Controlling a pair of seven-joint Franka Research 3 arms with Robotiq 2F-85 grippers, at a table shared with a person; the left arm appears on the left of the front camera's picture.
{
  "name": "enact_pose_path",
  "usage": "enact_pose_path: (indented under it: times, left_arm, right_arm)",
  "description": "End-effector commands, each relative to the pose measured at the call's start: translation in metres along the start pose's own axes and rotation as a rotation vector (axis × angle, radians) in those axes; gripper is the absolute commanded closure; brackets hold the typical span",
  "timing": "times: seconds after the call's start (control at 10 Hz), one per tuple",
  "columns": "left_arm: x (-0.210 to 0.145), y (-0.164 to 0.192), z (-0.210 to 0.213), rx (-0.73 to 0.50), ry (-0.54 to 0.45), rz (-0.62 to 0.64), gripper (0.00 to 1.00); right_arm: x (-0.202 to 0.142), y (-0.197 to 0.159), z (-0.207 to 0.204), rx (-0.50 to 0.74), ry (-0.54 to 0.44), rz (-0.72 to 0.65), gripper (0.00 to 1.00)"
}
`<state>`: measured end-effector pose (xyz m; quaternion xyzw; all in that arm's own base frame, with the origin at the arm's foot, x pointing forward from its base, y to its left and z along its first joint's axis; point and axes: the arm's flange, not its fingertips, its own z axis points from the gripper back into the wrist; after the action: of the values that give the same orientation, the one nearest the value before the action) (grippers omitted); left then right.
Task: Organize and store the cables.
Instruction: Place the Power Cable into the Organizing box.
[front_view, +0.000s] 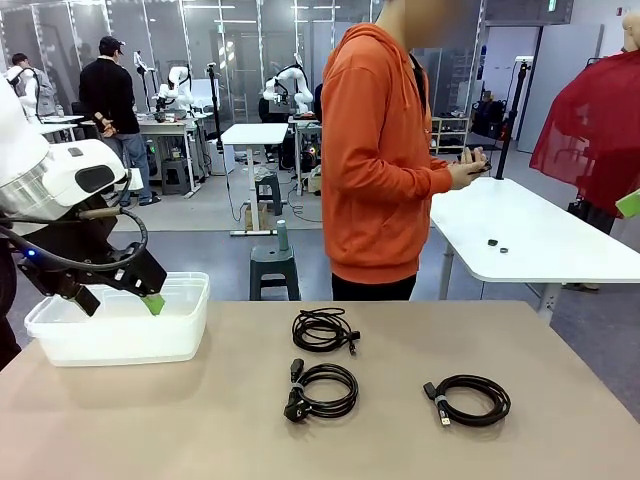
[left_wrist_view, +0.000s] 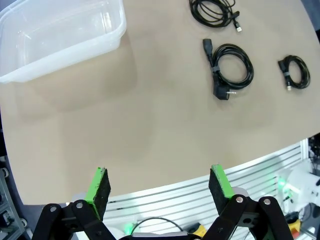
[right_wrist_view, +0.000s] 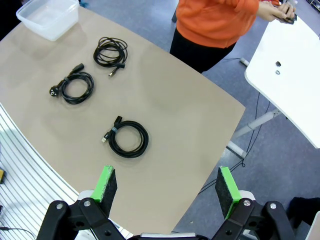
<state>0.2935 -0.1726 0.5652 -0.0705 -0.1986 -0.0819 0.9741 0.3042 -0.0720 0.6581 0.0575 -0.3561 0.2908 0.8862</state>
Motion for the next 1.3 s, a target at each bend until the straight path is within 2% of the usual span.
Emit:
enact_pose_path:
  times: [0.0,0.3,0.6,0.7,0.8,1.0,1.2]
  left_arm:
    - [0.002,0.002,0.003,-0.001,-0.003,0.007,0.00]
    - [0.001,0.003,0.001,-0.003,-0.001,0.006,0.00]
    - [0.031,-0.085,-0.063,0.104,0.141,0.144,0.00]
    - [0.041,-0.099,-0.083,0.156,0.158,0.220,0.00]
    - [0.049,-0.108,-0.102,0.121,0.193,0.250,0.00]
    - [0.063,-0.123,-0.141,0.073,0.184,0.257,0.00]
    - [0.078,-0.134,-0.183,0.090,0.195,0.238,0.00]
  right_arm:
    - [0.001,-0.002,0.000,0.001,0.002,-0.005,0.00]
    - [0.001,-0.002,0.000,0.001,0.002,-0.005,0.00]
    - [0.001,-0.002,0.000,0.001,0.002,-0.005,0.00]
    - [0.001,-0.002,0.000,0.001,0.002,-0.005,0.00]
    - [0.001,-0.002,0.000,0.001,0.002,-0.005,0.00]
    - [0.001,-0.002,0.000,0.001,0.002,-0.005,0.00]
    - [0.001,-0.002,0.000,0.001,0.002,-0.005,0.00]
